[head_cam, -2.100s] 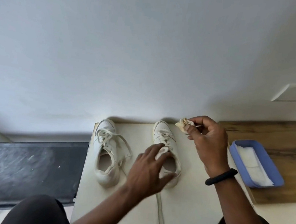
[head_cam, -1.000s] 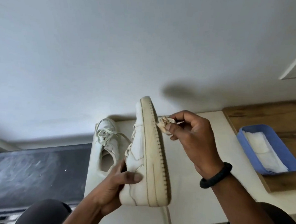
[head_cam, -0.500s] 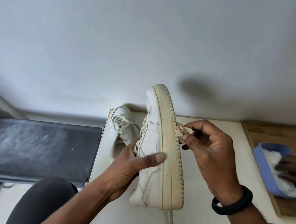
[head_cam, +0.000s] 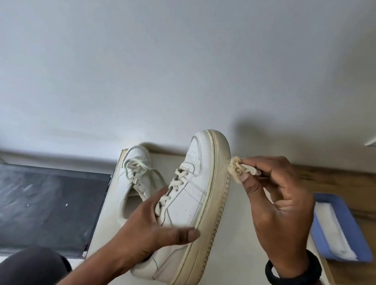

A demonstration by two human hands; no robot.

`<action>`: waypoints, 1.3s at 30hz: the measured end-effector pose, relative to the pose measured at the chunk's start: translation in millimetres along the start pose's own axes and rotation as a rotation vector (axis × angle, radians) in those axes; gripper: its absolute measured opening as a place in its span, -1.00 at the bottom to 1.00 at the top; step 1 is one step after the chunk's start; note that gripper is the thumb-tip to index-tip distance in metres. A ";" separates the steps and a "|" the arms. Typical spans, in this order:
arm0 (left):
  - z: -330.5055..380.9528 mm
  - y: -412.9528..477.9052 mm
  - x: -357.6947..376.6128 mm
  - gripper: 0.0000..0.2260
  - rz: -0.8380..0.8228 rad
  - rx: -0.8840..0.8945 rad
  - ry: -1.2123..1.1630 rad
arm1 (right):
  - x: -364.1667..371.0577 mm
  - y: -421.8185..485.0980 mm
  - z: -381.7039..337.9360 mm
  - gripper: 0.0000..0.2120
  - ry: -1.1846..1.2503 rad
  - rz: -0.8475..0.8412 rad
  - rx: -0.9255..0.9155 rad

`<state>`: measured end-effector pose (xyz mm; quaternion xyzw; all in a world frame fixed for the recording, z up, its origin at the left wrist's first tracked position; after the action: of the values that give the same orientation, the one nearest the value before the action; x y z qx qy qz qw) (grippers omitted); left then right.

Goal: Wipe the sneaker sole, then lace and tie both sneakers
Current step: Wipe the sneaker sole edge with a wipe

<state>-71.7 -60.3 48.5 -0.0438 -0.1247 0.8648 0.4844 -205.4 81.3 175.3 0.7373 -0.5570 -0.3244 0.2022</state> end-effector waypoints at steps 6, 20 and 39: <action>0.5 6.7 -11.2 -0.50 0.135 -0.039 -0.163 | 23.9 -15.1 -18.8 -0.90 0.019 -0.362 -0.064; 3.2 8.8 -38.2 -0.63 0.312 -0.148 -0.369 | 53.3 -78.3 -38.9 -0.92 -0.281 -0.520 -0.133; 2.9 8.2 -32.6 -0.70 0.299 -0.125 -0.399 | 59.1 -90.0 -52.3 -0.85 -0.321 -0.505 -0.184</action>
<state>-61.9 -92.6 47.7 0.0800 -0.2634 0.9089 0.3132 -96.5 48.5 138.0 0.7704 -0.3494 -0.5256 0.0906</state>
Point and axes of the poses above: each hand's wrist, its own y-axis towards the middle knuckle, its own x-axis out of the palm, z = x × y, the point moved 8 cm from there along y, towards the middle knuckle, and after that the axes turned 10 degrees about z, right-handed, at the moved point
